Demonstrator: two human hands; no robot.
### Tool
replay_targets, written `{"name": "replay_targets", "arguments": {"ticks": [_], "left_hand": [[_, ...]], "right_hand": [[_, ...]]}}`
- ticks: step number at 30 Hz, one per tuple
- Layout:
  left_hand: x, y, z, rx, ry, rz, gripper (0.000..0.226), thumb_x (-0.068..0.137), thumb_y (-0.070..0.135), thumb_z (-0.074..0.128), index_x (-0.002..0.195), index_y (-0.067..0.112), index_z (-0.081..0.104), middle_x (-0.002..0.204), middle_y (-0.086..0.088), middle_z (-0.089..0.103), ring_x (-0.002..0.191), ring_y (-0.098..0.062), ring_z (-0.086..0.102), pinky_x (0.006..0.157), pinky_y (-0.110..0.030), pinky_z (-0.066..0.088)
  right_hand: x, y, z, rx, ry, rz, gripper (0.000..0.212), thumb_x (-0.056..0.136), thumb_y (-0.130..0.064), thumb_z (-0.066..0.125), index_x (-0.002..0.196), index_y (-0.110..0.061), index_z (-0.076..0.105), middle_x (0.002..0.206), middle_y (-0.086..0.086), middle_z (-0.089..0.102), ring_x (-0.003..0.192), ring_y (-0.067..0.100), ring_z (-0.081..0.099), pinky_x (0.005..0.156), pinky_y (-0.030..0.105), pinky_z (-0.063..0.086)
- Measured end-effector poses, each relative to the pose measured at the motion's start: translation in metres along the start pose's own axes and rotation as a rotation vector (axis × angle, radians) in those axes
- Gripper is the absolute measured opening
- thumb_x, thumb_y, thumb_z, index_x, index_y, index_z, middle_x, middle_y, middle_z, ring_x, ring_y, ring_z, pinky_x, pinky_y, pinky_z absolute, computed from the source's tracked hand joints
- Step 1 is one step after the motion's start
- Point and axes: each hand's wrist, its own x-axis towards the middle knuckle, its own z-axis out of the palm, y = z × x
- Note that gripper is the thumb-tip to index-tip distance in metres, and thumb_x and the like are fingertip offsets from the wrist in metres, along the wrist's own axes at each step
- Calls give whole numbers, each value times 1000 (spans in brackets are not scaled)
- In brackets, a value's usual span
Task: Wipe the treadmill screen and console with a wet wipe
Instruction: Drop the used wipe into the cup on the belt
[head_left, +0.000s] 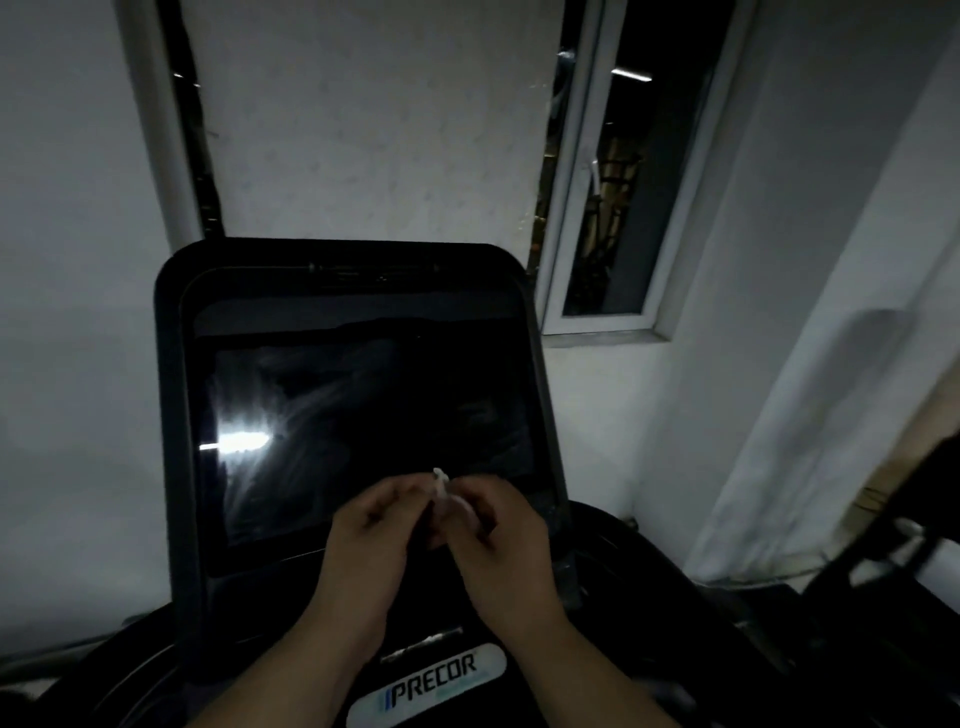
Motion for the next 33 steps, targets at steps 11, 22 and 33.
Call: {"name": "replay_targets", "arguments": {"ticks": [11, 22, 33], "left_hand": [[-33, -5, 7, 597, -156, 175, 36, 97, 30, 64, 131, 41, 60, 120, 16, 69, 115, -6, 63, 101, -34, 49], [-89, -26, 30, 1595, -340, 520, 103, 75, 91, 17, 148, 39, -36, 162, -1, -36, 148, -17, -34, 124, -42, -8], [-245, -66, 86, 1655, -287, 508, 104, 74, 97, 1, 156, 36, -18, 168, -5, -17, 154, -19, -21, 126, -47, -1]], "right_hand": [[-37, -19, -66, -272, 167, -13, 18, 98, -18, 67, 80, -17, 70, 80, 0, 67, 80, 5, 64, 71, 17, 49], [-107, -11, -188, -928, 340, -282, 31, 93, -26, 45, 93, -13, 74, 127, 12, 68, 120, 33, 61, 95, 45, 53], [-230, 7, -304, -1001, 224, -297, 11, 92, -23, 59, 93, -17, 68, 151, 16, 52, 147, 36, 38, 115, 57, 36]]}}
